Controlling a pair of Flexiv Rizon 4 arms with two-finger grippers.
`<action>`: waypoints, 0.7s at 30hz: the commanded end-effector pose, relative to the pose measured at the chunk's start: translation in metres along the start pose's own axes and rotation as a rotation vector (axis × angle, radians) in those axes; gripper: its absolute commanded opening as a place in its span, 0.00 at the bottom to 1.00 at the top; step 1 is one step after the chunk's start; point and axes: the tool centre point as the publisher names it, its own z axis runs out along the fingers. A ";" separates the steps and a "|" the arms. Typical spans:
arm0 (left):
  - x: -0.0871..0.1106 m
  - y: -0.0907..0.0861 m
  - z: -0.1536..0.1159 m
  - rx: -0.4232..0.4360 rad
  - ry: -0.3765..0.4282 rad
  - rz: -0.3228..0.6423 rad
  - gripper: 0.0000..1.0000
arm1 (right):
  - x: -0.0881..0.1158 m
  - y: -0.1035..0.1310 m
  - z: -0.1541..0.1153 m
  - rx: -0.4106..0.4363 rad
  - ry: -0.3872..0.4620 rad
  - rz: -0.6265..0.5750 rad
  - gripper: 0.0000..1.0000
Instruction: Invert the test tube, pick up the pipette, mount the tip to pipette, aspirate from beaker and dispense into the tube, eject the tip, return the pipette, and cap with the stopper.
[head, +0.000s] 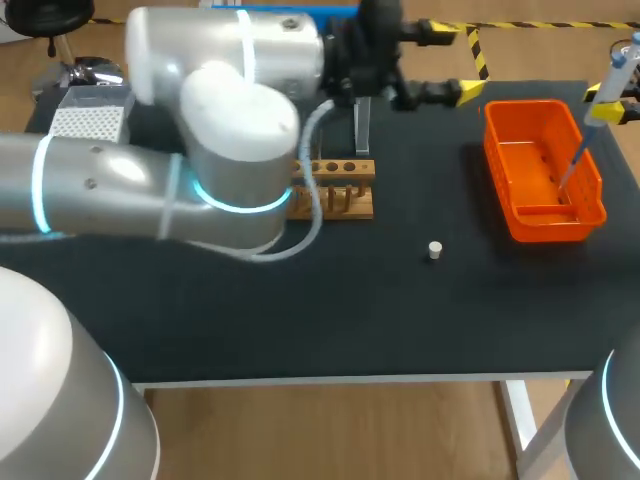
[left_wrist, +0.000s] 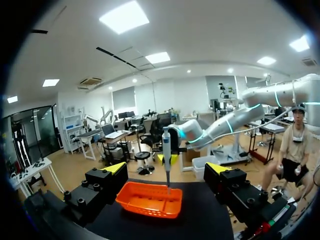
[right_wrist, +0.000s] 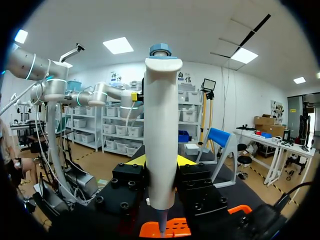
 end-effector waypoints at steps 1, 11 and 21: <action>0.006 -0.008 0.104 -0.026 -0.016 -0.002 1.00 | 0.000 0.001 0.000 0.002 0.000 0.000 0.00; 0.008 -0.015 0.135 -0.013 -0.018 -0.042 1.00 | 0.000 0.001 0.000 0.002 0.000 0.000 0.00; 0.008 -0.015 0.135 -0.013 -0.018 -0.042 0.00 | 0.000 0.001 0.000 0.002 0.000 0.000 0.00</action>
